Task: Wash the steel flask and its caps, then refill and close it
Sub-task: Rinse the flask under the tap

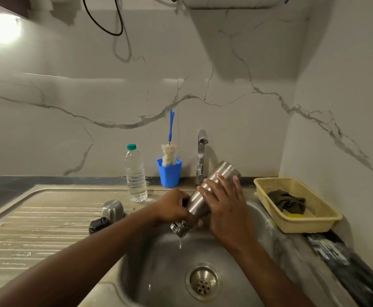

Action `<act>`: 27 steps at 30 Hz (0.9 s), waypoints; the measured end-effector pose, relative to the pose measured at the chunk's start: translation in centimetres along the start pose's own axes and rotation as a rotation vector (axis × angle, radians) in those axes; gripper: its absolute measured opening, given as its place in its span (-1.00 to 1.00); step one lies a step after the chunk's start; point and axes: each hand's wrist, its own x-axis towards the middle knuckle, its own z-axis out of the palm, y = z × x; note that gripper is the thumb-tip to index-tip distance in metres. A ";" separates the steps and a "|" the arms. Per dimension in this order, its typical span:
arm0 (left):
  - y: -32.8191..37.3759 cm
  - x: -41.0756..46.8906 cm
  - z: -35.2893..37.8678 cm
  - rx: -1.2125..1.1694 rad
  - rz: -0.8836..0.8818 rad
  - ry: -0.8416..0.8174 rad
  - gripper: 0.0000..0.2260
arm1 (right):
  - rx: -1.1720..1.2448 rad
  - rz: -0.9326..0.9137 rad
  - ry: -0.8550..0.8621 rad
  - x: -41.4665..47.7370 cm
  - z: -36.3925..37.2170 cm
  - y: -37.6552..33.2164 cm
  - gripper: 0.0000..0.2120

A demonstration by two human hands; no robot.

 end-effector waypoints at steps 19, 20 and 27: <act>-2.3 -11.5 -6.6 -0.564 -0.007 0.605 -0.70 | 0.415 -0.036 0.006 -1.5 2.2 -1.8 -0.60; -2.6 -12.2 -7.7 -0.552 -0.010 0.628 -0.70 | 0.423 -0.040 -0.011 -1.5 2.4 -1.9 -0.61; -8.1 -16.6 -13.1 -0.533 -0.137 0.792 -0.53 | 0.466 -0.044 -0.166 -1.4 3.7 -1.8 -0.65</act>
